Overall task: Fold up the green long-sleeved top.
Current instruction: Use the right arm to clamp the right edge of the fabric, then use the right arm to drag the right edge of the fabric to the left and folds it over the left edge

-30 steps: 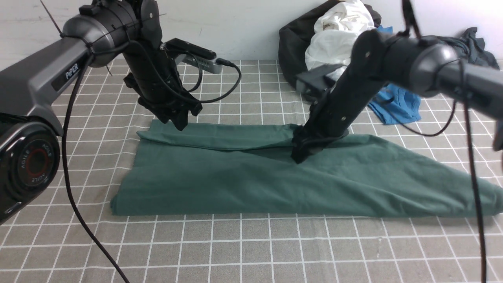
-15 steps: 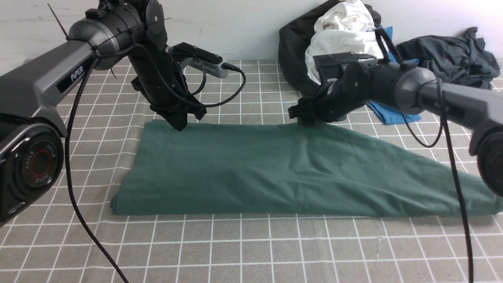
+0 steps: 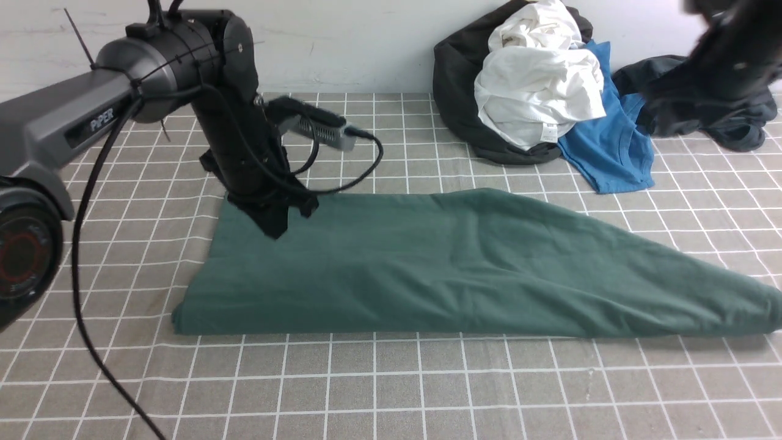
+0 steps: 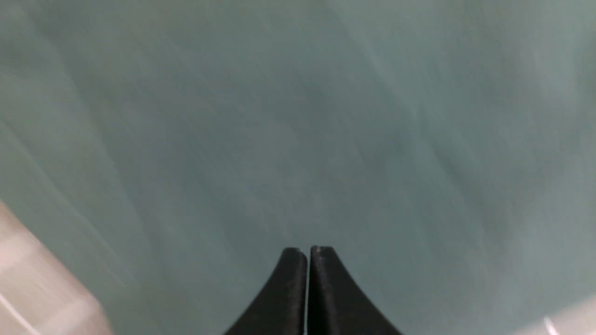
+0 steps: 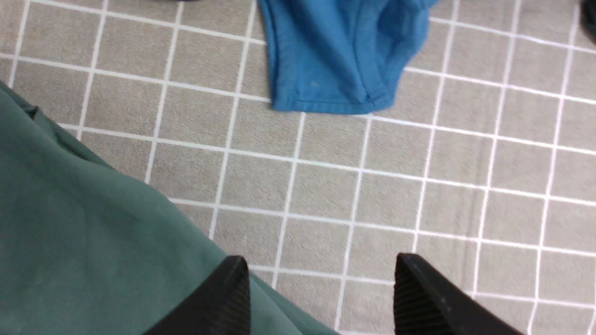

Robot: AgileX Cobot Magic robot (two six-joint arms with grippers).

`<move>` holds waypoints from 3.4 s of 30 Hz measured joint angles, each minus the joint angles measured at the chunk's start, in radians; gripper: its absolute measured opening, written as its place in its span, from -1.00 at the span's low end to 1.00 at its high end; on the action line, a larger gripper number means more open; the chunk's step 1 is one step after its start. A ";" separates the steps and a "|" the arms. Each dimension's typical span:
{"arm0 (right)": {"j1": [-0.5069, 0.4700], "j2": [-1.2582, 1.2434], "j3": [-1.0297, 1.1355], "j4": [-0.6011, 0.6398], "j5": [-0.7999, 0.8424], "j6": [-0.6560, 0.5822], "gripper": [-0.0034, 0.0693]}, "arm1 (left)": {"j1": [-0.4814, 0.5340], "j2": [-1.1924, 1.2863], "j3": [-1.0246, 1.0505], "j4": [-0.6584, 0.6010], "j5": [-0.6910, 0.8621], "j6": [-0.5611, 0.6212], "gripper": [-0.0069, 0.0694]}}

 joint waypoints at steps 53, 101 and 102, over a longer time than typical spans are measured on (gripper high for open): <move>-0.199 -0.344 0.371 -0.241 -0.182 0.112 -0.78 | 0.021 -0.346 0.226 0.008 -0.097 0.042 -0.84; 0.520 0.131 0.283 0.074 -0.224 0.044 0.56 | 0.021 -1.173 0.920 0.010 -0.195 -0.082 -0.84; 0.522 0.114 0.284 0.080 -0.221 0.043 0.56 | 0.021 -1.219 0.953 0.010 -0.211 -0.091 -0.84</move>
